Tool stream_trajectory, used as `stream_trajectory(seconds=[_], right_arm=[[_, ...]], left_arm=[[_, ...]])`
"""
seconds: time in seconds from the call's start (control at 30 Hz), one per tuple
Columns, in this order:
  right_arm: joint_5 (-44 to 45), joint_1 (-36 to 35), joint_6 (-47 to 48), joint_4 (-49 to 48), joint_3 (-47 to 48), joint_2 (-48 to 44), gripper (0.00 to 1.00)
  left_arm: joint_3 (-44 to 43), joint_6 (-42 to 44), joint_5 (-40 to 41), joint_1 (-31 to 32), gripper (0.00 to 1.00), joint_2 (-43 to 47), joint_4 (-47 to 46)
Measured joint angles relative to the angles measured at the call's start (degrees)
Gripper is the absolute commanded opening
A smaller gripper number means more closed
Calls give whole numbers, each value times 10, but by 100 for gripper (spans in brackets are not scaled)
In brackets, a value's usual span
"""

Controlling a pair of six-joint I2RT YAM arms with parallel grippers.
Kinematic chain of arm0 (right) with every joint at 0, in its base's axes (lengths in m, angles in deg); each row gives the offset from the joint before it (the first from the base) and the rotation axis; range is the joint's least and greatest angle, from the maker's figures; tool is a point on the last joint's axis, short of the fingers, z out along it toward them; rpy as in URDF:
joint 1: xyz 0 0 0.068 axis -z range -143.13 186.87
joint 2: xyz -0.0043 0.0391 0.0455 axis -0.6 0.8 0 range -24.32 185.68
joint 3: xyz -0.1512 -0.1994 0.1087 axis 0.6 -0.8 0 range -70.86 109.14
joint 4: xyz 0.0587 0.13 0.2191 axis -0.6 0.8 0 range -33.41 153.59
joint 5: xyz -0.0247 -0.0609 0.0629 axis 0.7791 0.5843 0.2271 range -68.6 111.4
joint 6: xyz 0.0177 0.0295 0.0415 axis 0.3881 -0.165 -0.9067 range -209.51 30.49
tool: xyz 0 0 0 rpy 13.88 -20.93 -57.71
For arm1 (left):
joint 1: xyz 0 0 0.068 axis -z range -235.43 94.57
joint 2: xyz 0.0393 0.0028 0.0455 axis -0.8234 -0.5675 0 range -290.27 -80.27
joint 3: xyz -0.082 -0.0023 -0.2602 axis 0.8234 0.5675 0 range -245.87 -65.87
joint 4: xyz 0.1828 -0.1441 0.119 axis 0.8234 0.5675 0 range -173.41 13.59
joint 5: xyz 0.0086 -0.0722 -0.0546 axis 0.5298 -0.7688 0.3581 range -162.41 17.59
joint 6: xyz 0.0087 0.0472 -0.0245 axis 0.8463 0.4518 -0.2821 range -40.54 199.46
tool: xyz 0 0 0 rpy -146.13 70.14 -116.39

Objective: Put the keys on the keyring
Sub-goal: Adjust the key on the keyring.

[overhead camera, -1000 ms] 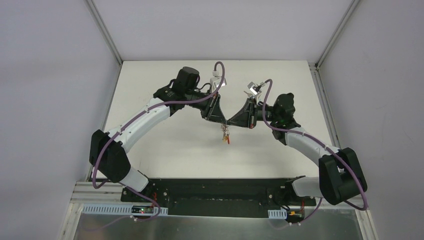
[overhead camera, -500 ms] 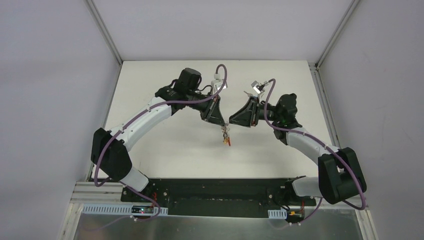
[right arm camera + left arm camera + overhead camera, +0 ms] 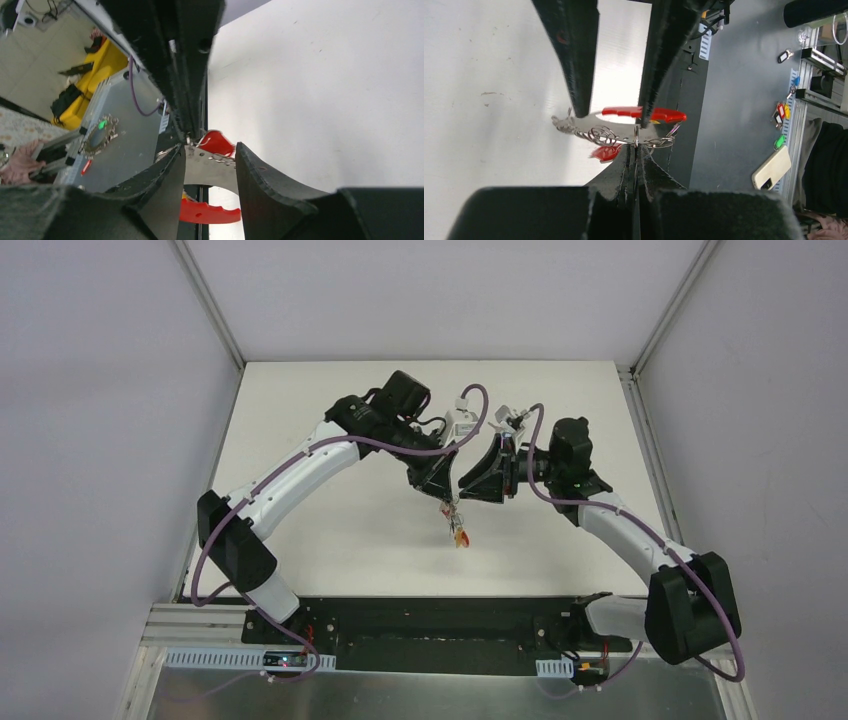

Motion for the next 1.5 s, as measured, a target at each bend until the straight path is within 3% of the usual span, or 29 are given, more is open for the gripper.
stream_trajectory(seconds=[0.17, 0.53, 0.9, 1.03, 1.23, 1.5], right_arm=[[-21, -14, 68, 82, 16, -16, 43], [-14, -35, 124, 153, 24, -16, 36], [-2, -43, 135, 162, 29, -10, 19], [0, -48, 136, 165, 30, -6, 1], [3, -47, 135, 165, 31, -1, 0], [2, -31, 83, 134, 32, -1, 0]], left_arm=[[-11, 4, 9, 0, 0, -21, 22], [-15, 4, 17, 7, 0, -26, 31], [-15, 2, 14, 8, 0, -32, 29], [-15, 0, 14, 8, 0, -35, 29], [-15, 0, 15, 7, 0, -35, 30], [10, -2, 2, -7, 26, -19, -12]])
